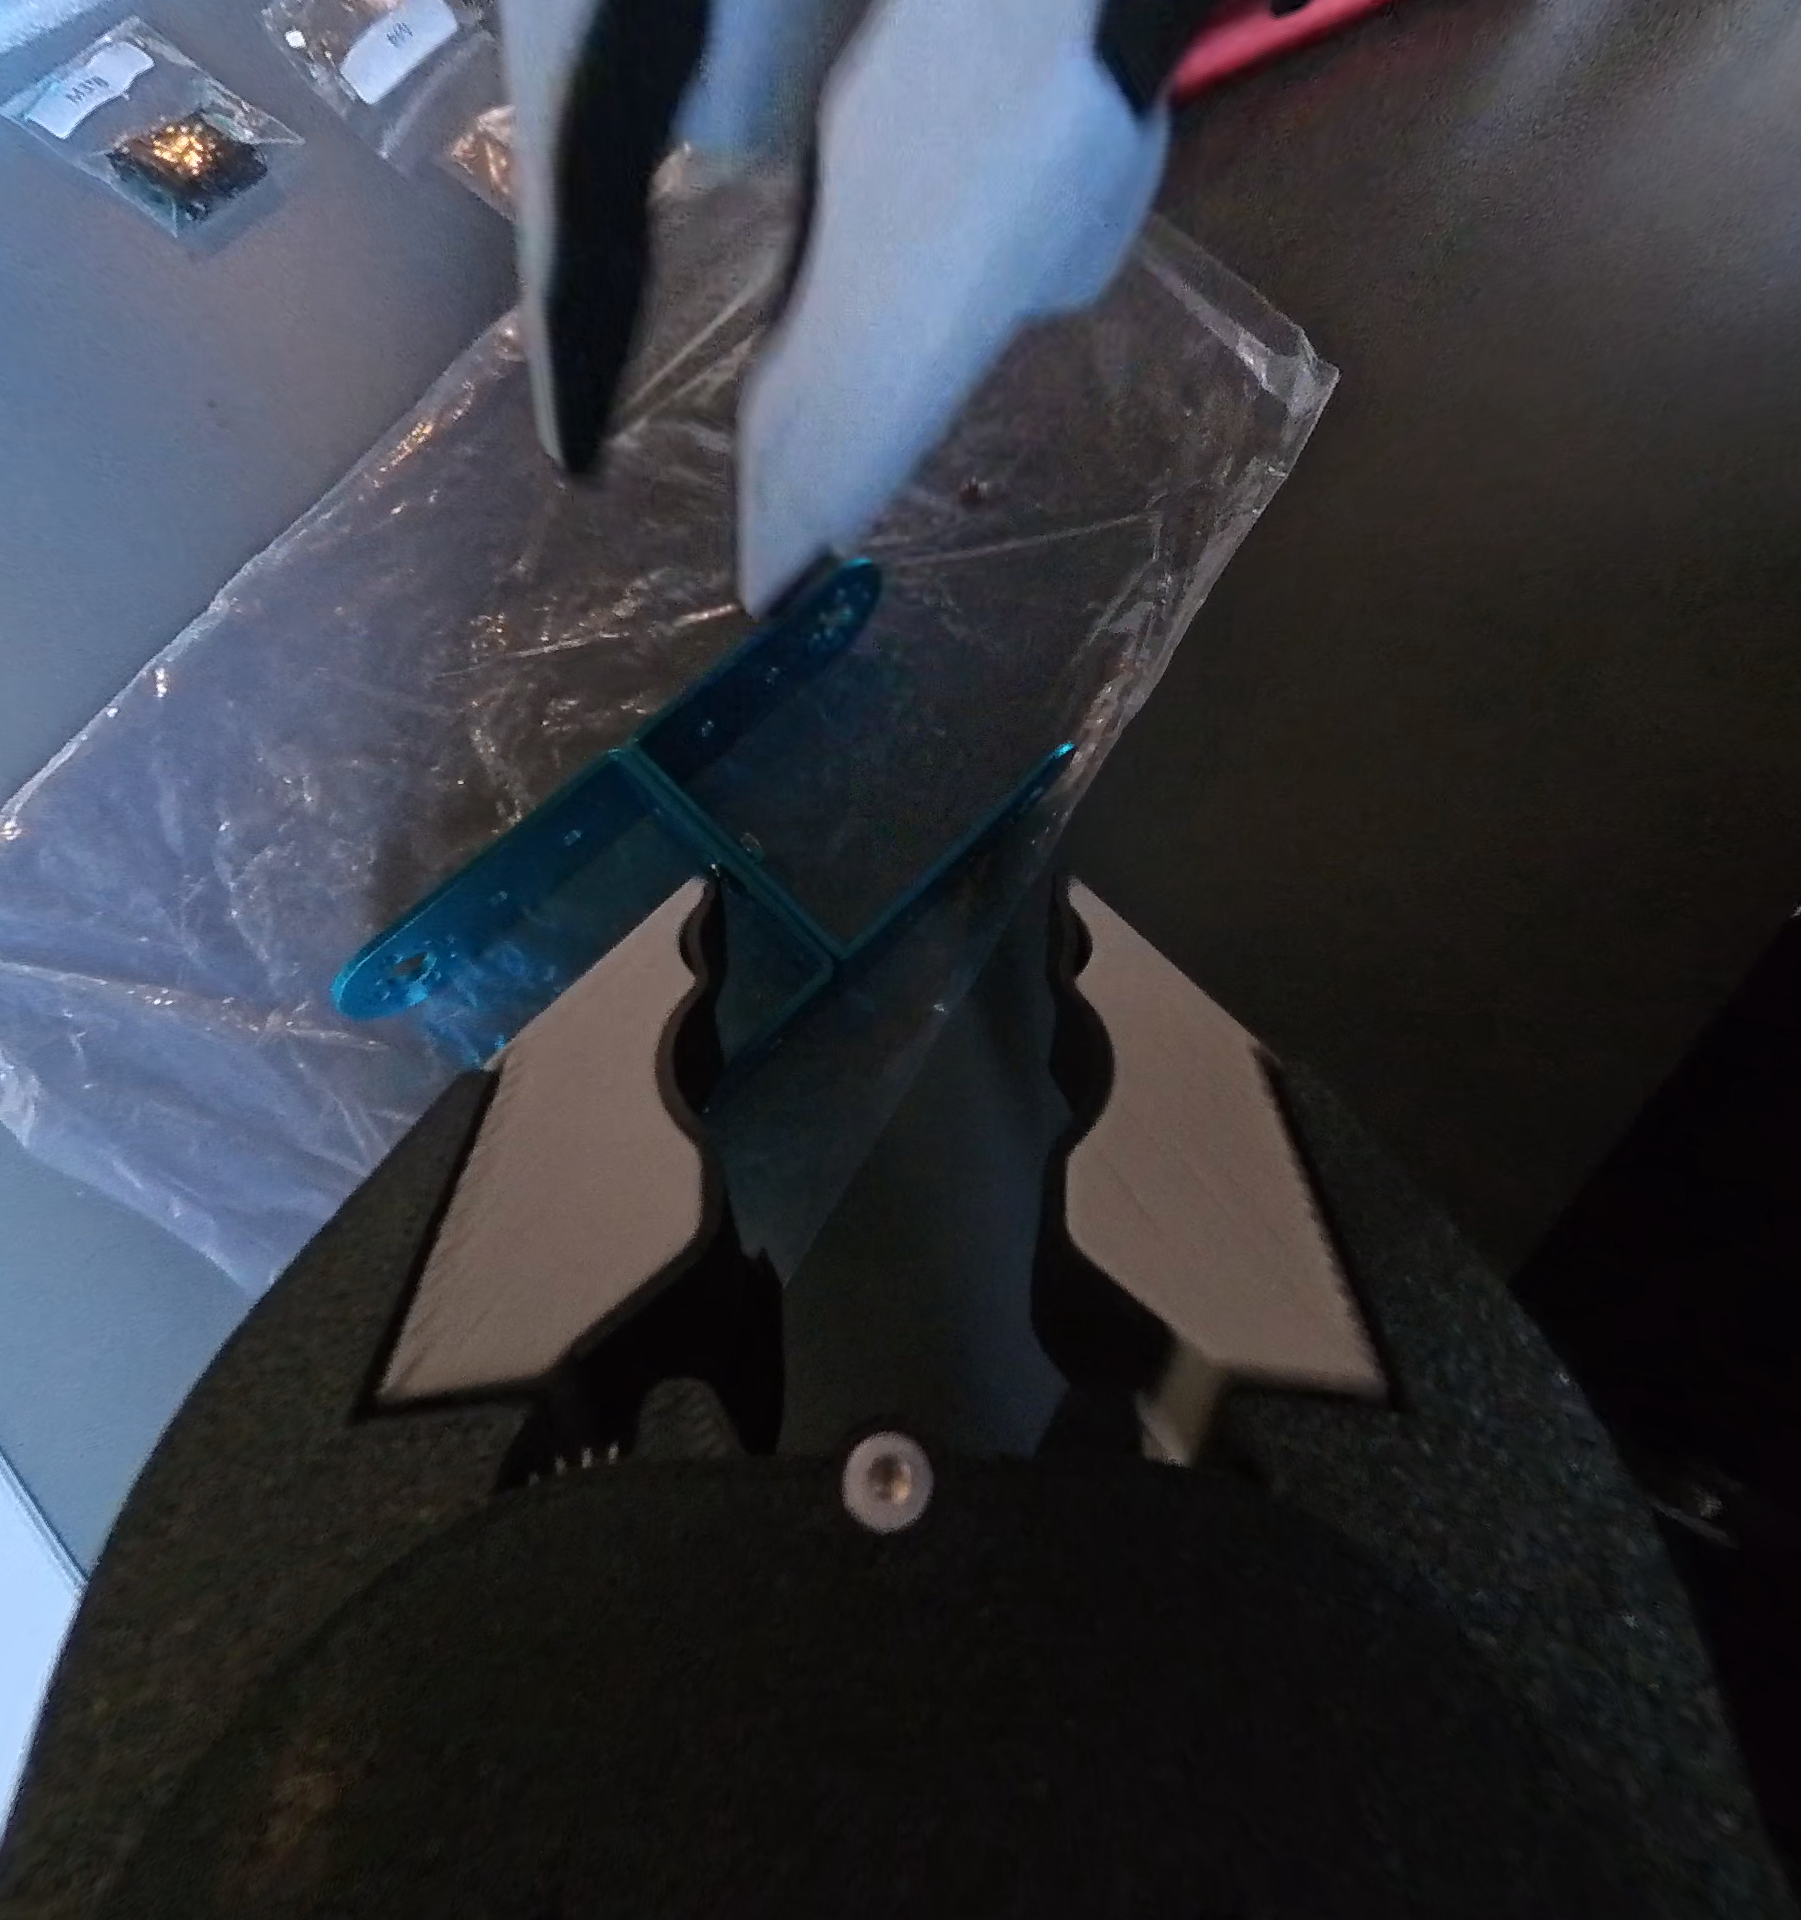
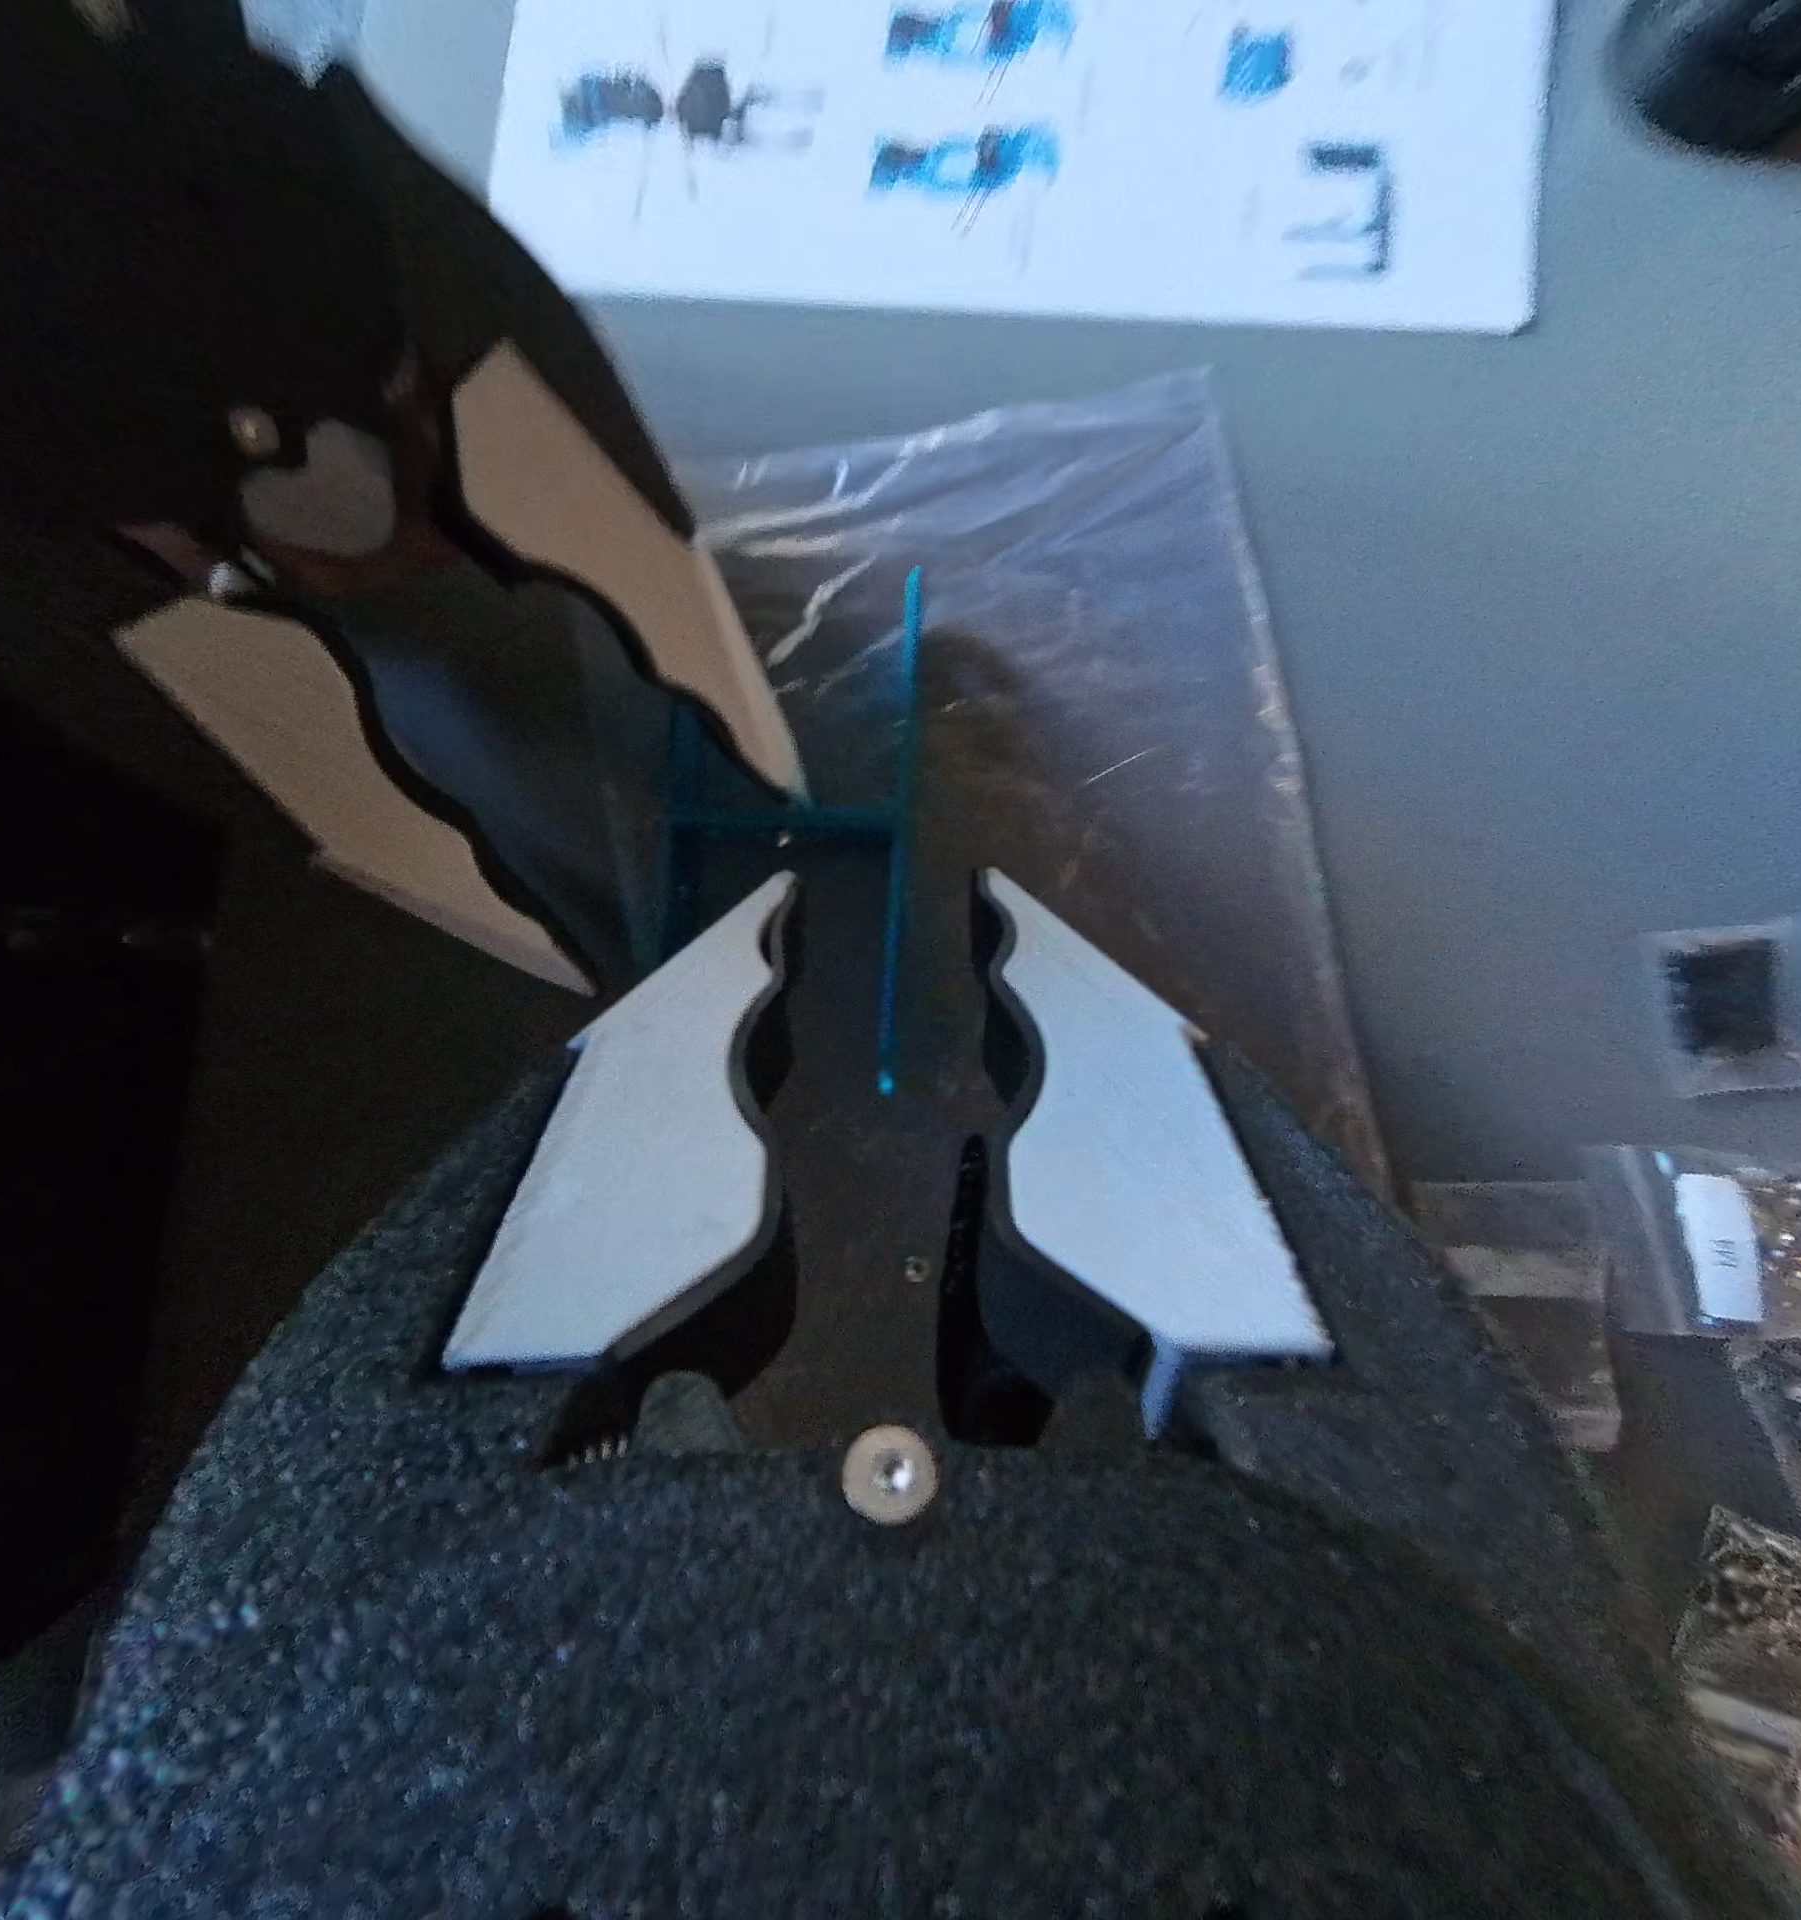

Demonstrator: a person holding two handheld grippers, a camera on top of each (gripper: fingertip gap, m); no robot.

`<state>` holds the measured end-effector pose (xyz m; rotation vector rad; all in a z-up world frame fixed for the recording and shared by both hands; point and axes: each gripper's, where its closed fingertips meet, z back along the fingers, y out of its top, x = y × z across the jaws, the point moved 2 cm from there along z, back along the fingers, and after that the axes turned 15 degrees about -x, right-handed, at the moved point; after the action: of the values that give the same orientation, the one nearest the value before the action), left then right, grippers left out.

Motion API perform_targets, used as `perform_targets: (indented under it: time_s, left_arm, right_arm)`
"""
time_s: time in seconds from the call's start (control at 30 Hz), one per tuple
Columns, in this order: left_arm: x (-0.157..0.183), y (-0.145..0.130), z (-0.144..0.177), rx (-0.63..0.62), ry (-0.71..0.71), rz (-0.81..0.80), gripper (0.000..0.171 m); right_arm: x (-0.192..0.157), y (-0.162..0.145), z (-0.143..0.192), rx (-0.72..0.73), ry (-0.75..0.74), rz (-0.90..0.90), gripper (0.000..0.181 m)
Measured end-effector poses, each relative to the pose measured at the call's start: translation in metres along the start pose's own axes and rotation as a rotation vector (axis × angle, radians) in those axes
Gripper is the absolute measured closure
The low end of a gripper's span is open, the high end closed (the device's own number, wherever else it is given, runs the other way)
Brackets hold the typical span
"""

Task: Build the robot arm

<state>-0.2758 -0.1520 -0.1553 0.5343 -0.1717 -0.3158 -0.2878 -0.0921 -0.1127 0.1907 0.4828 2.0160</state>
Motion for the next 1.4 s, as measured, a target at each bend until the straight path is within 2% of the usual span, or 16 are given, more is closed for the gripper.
perform_targets:
  time_s: [0.03, 0.07, 0.13, 0.17, 0.23, 0.33, 0.63, 0.97, 1.17, 1.4]
  left_arm:
    - [0.0, 0.0, 0.0, 0.0, 0.0, -0.001, 0.109]
    - [0.0, -0.001, 0.0, -0.001, 0.002, -0.004, 0.109]
    - [0.001, -0.001, 0.0, -0.002, 0.008, -0.014, 0.109]
    - [0.001, -0.001, 0.0, -0.004, 0.009, -0.017, 0.109]
    - [0.001, -0.001, 0.0, -0.005, 0.005, -0.012, 0.11]
    - [0.002, 0.0, 0.002, -0.002, -0.017, 0.007, 0.109]
    - [0.004, 0.004, -0.002, -0.008, -0.016, -0.011, 0.109]
    - [0.007, 0.005, -0.003, -0.008, -0.02, -0.027, 0.11]
    - [0.008, 0.006, -0.004, -0.004, -0.025, -0.033, 0.109]
    - [0.008, 0.007, -0.004, -0.003, -0.032, -0.035, 0.11]
  right_arm:
    - [0.009, 0.001, 0.006, 0.061, 0.015, -0.029, 0.145]
    - [0.014, 0.001, 0.006, 0.095, 0.074, -0.053, 0.143]
    - [0.004, 0.0, 0.0, 0.061, 0.278, -0.044, 0.127]
    - [0.008, -0.003, -0.006, 0.019, 0.281, -0.044, 0.118]
    - [0.006, -0.008, -0.014, -0.059, 0.255, 0.026, 0.117]
    - [-0.007, 0.002, -0.019, -0.039, 0.219, 0.133, 0.123]
    - [-0.003, -0.001, -0.045, -0.16, 0.108, 0.143, 0.119]
    - [0.002, 0.003, -0.025, -0.133, 0.075, 0.138, 0.126]
    - [0.002, -0.006, -0.043, -0.222, 0.028, 0.174, 0.124]
    - [0.004, -0.003, -0.027, -0.167, 0.065, 0.134, 0.127]
